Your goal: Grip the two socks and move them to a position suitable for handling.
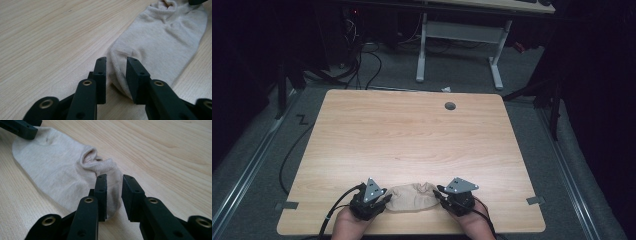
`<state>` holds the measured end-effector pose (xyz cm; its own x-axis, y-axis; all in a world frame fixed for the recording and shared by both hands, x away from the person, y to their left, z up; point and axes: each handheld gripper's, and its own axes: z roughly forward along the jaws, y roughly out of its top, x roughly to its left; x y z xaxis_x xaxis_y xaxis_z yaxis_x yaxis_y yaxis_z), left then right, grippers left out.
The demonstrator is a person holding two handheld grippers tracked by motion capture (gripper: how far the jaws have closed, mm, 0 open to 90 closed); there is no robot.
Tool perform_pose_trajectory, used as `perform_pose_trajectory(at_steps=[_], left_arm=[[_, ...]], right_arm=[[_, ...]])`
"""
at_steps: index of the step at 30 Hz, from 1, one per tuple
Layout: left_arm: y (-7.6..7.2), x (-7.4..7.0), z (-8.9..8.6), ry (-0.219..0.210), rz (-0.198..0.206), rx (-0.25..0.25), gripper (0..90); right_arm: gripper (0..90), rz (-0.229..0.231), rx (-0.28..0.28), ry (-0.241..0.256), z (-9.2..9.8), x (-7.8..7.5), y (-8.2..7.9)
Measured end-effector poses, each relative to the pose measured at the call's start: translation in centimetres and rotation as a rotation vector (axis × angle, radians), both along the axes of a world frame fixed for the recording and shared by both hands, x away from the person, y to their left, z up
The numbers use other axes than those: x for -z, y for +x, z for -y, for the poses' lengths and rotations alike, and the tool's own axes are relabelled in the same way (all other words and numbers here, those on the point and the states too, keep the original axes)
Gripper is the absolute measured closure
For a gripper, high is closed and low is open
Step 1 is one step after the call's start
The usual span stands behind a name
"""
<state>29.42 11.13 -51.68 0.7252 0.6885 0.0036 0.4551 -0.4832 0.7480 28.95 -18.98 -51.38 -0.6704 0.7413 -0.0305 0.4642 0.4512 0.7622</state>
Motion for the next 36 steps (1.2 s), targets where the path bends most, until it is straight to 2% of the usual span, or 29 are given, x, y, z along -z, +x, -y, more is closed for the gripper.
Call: perform_pose_trajectory(at_steps=[2,10,17,20,22,26,30,31,34,35,36], left_arm=[[0.1,-0.1,-0.1,-0.005,0.001,-0.005,63.8],[0.6,-0.3,-0.6,-0.044,-0.008,-0.024,56.9],[1.3,-0.5,-1.5,-0.069,-0.010,-0.053,53.8],[1.9,-0.6,-2.3,-0.085,-0.007,-0.078,52.4],[2.6,-0.7,-3.3,-0.086,0.002,-0.105,50.4],[3.3,-0.7,-4.5,-0.089,0.010,-0.138,49.2],[4.3,-0.8,-7.1,-0.090,0.017,-0.204,46.5],[4.3,-0.8,-7.1,-0.090,0.017,-0.204,46.2],[5.0,-0.9,-8.9,-0.117,0.011,-0.243,45.7],[5.0,-0.9,-8.9,-0.117,0.011,-0.243,45.4],[5.3,-1.0,-9.8,-0.112,0.009,-0.265,45.2]], right_arm=[[73.5,0.003,0.003,0.005,0.2,-0.1,0.1],[71.9,0.020,0.055,0.042,1.7,-0.5,0.8],[70.2,0.030,0.099,0.057,2.8,-0.6,1.5],[69.7,0.031,0.124,0.063,3.5,-0.5,2.1],[69.6,0.028,0.158,0.069,4.3,-0.4,2.5],[69.1,0.029,0.191,0.072,5.3,-0.3,2.9],[67.4,0.036,0.259,0.073,6.8,-0.2,3.4],[67.4,0.036,0.259,0.073,6.8,-0.2,3.4],[64.5,0.038,0.308,0.074,8.0,0.1,3.8],[64.5,0.038,0.308,0.074,8.0,0.1,3.8],[64.2,0.042,0.337,0.069,8.9,0.3,3.9]])
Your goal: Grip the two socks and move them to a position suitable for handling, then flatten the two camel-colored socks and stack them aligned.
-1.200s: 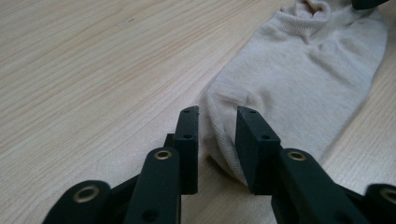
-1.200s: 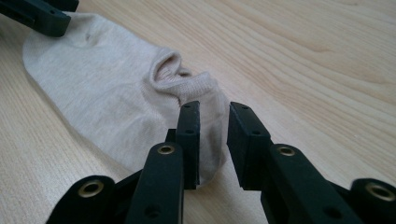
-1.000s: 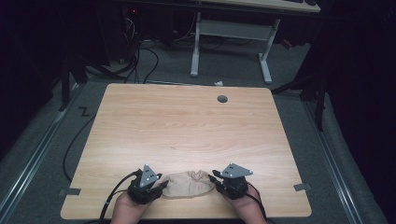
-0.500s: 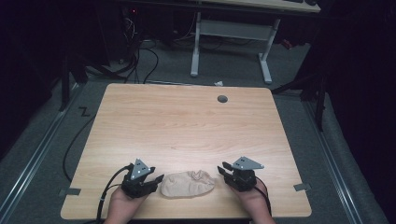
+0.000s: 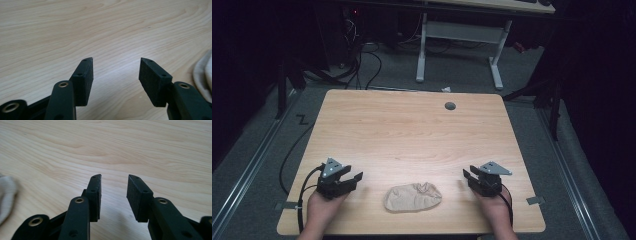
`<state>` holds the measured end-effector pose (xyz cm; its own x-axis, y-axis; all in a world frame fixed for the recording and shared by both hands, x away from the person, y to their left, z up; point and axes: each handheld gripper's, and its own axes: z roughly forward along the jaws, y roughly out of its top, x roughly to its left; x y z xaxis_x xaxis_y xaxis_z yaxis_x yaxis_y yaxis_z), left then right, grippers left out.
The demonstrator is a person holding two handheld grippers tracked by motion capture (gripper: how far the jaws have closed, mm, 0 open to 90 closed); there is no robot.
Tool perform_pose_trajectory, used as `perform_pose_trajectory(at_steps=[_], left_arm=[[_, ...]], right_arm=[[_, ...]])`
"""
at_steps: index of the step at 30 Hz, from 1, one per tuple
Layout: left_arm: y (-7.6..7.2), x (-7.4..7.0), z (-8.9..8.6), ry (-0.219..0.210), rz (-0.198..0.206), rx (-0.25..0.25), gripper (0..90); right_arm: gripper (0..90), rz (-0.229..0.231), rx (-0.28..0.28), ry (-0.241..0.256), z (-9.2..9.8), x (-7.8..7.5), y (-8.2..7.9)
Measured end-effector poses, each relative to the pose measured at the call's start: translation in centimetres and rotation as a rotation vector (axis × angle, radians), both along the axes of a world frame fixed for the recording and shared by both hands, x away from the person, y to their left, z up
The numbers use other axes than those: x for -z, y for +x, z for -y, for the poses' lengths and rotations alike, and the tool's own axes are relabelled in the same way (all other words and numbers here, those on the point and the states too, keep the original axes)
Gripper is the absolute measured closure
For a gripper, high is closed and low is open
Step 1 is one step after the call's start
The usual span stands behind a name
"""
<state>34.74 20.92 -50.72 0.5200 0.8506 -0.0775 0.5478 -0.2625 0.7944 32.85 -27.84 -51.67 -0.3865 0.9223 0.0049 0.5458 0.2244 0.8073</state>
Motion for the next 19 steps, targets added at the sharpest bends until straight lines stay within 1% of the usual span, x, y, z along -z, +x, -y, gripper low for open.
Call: perform_pose_trajectory(at_steps=[1,2,3,4,5,8,12,15,16,18,19], left_arm=[[0.2,0.0,-0.6,-0.005,-0.002,-0.018,45.2],[0.2,0.0,-0.6,-0.005,-0.002,-0.018,45.1],[0.4,0.0,-1.1,-0.012,-0.006,-0.033,45.1],[0.5,0.1,-1.5,-0.022,-0.008,-0.049,45.0],[0.7,0.1,-1.8,-0.026,-0.008,-0.061,45.0],[1.1,0.1,-3.0,-0.060,-0.021,-0.100,44.9],[1.2,0.2,-2.9,-0.059,-0.022,-0.097,44.9],[1.1,0.4,-2.4,-0.046,-0.034,-0.066,44.6],[1.1,0.4,-2.4,-0.046,-0.034,-0.066,44.5],[0.8,0.4,-1.9,-0.031,-0.034,-0.044,44.5],[0.8,0.4,-1.9,-0.031,-0.034,-0.044,44.5]], right_arm=[[63.9,0.004,0.006,-0.003,0.3,0.1,0.0],[63.7,0.004,0.020,-0.003,0.8,0.2,0.1],[63.7,0.004,0.020,-0.003,0.8,0.2,0.1],[63.1,0.005,0.039,-0.003,1.4,0.3,0.1],[63.1,0.005,0.039,-0.003,1.4,0.3,0.1],[62.4,0.000,0.070,0.007,2.3,0.4,0.0],[62.1,0.002,0.072,0.006,2.6,0.5,0.1],[62.0,-0.002,0.077,0.003,2.4,0.4,0.1],[62.0,-0.002,0.077,0.003,2.4,0.4,0.1],[61.9,-0.003,0.070,-0.006,2.0,0.5,-0.1],[61.9,-0.003,0.070,-0.006,2.0,0.5,-0.1]])
